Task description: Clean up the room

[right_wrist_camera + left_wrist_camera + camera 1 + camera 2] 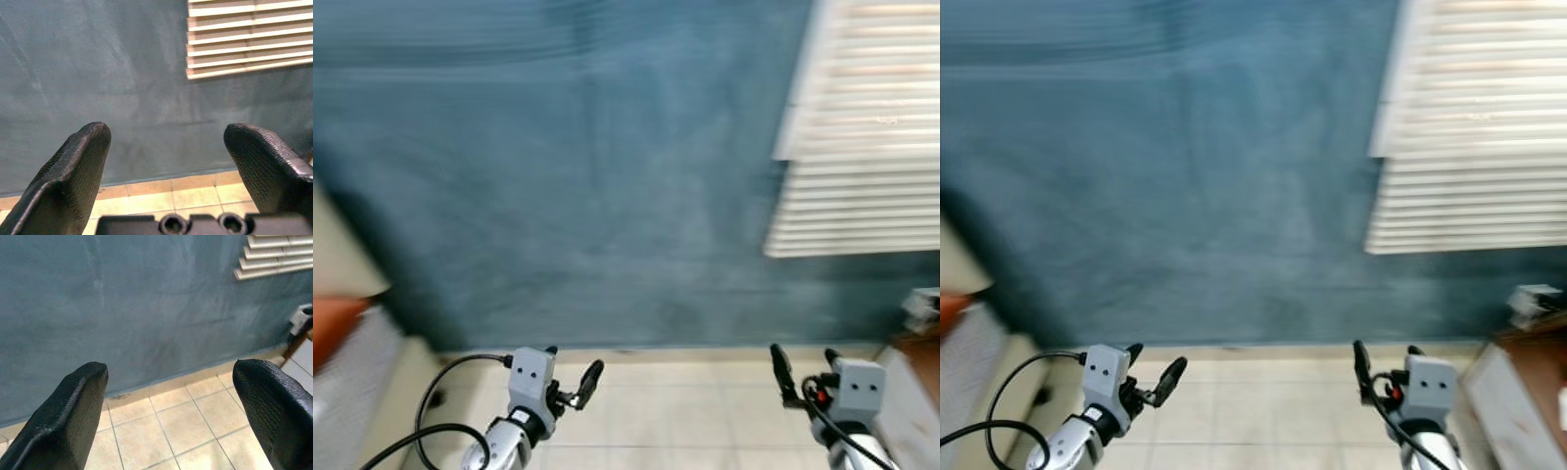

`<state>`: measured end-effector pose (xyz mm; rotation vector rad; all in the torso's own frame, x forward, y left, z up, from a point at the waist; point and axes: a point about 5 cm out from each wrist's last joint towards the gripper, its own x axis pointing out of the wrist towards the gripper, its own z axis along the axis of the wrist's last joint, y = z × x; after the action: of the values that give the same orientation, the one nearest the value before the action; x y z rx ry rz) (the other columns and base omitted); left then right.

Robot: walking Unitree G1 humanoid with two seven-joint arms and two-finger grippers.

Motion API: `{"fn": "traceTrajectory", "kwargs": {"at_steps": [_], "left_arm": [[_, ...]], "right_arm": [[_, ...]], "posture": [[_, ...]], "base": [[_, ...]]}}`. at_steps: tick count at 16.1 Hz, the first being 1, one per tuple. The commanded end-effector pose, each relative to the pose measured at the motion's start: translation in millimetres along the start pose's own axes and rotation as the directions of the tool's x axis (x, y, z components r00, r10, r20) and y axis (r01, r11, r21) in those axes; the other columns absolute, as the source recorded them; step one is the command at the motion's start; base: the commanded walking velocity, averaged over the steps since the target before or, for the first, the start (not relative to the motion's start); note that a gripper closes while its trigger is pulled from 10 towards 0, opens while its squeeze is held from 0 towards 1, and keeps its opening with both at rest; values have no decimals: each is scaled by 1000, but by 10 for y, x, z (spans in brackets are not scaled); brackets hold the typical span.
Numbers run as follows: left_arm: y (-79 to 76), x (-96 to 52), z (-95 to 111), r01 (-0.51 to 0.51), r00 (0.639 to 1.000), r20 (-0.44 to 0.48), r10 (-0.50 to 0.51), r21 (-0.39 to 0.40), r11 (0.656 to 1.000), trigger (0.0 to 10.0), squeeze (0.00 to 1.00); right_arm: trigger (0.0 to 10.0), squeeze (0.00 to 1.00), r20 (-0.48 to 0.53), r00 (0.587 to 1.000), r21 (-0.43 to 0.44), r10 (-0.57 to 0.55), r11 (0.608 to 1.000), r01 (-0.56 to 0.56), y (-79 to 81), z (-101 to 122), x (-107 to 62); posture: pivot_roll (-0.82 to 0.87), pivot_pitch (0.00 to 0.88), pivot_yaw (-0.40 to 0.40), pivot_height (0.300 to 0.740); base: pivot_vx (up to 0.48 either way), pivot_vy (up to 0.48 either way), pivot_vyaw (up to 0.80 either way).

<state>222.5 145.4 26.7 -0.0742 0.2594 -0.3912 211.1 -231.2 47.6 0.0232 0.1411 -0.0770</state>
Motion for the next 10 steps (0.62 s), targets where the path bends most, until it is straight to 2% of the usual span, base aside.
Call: {"fn": "traceTrajectory", "kwargs": {"at_steps": [1,2,3,4,5,7,8,10], "left_arm": [[75,-16,50,-41,999,5,41,7,999,10000,0],[155,-6,107,-101,994,45,102,-8,995,10000,0],[258,-56,145,-177,981,79,179,-27,984,10000,0],[292,-101,150,-198,976,87,199,-19,980,10000,0],[319,-255,157,-210,972,106,208,2,978,10000,0],[280,-497,220,-200,966,156,209,-71,977,10000,0],[249,-517,230,-199,965,160,208,-76,977,10000,0],[151,-477,257,-198,963,169,208,-75,977,10000,0]], "right_arm": [[10000,0,0,1000,6,25,1000,-25,63,23,39],[10000,0,-8,999,1,39,999,-39,85,14,58],[10000,0,0,999,16,52,999,-52,104,24,56],[10000,0,1,998,21,55,998,-55,107,31,45],[10000,0,10,998,55,61,997,-61,102,57,-22],[10000,0,34,991,107,130,985,-133,204,146,-145],[10000,0,39,986,120,161,979,-165,250,174,-156],[10000,0,42,954,133,295,945,-298,421,233,-106]], "posture": [[-151,0,40,740],[-151,0,41,740],[-152,0,42,740],[-152,0,42,740],[-144,0,36,740],[-133,0,27,740],[-125,0,25,740],[-109,0,10,740]], "base": [[0,0,-800],[0,0,-800],[0,0,0],[0,0,0],[0,0,0],[0,0,0],[0,0,0],[0,0,0]]}}
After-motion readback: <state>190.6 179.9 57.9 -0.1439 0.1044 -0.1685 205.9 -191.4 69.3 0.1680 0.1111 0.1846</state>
